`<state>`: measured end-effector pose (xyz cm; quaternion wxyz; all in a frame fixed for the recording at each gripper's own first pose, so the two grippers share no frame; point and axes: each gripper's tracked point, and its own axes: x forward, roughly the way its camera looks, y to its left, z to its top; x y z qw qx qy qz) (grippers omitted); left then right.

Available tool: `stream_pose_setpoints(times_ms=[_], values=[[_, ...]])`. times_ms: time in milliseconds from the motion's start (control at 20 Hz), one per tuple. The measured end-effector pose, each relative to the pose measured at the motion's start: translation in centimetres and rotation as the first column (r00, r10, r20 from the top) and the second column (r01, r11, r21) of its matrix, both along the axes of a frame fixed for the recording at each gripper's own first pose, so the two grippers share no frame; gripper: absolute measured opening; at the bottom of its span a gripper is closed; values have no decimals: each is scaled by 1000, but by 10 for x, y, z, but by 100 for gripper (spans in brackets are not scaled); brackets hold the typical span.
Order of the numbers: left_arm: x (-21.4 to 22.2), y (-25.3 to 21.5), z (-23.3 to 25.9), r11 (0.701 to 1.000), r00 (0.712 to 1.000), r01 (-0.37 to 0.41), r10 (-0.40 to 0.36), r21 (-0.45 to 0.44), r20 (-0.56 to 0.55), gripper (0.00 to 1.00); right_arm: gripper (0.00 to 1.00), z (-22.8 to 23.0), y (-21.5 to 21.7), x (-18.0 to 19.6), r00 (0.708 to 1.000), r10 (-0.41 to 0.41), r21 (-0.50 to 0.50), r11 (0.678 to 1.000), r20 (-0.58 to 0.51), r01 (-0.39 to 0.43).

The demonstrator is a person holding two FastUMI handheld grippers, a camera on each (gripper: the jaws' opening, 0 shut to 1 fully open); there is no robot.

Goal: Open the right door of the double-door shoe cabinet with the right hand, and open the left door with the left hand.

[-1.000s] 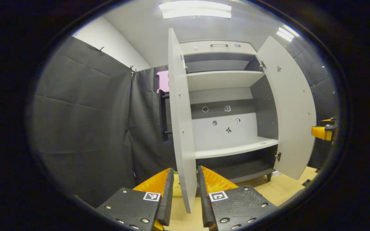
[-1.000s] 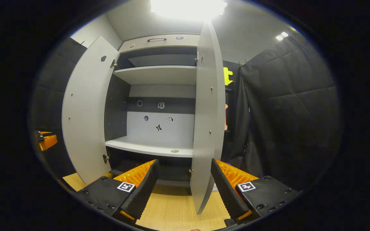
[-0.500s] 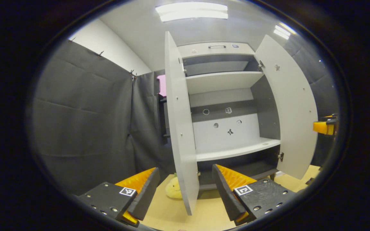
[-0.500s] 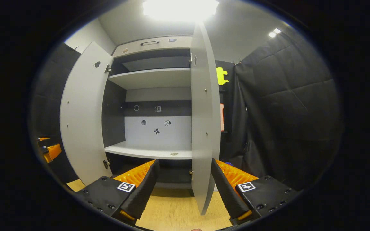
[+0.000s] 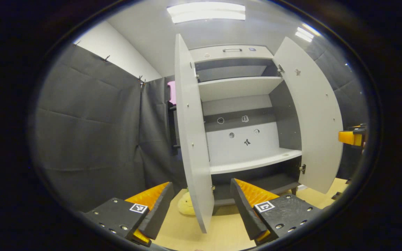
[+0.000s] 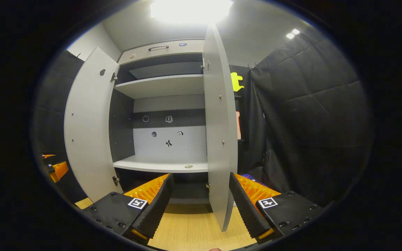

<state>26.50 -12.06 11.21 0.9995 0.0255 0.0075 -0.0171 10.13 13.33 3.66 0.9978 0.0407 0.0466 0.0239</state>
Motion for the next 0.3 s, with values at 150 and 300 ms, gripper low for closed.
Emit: stream_pose_setpoints(times_ms=[150,300], values=[[-3,0,1,1000,1000,0,0,2,2,95,99,0,0,-2,1000,0,3,1000,2,0],[-4,0,1,1000,1000,0,0,7,4,95,99,0,-1,-3,1000,-5,-1,1000,7,5]])
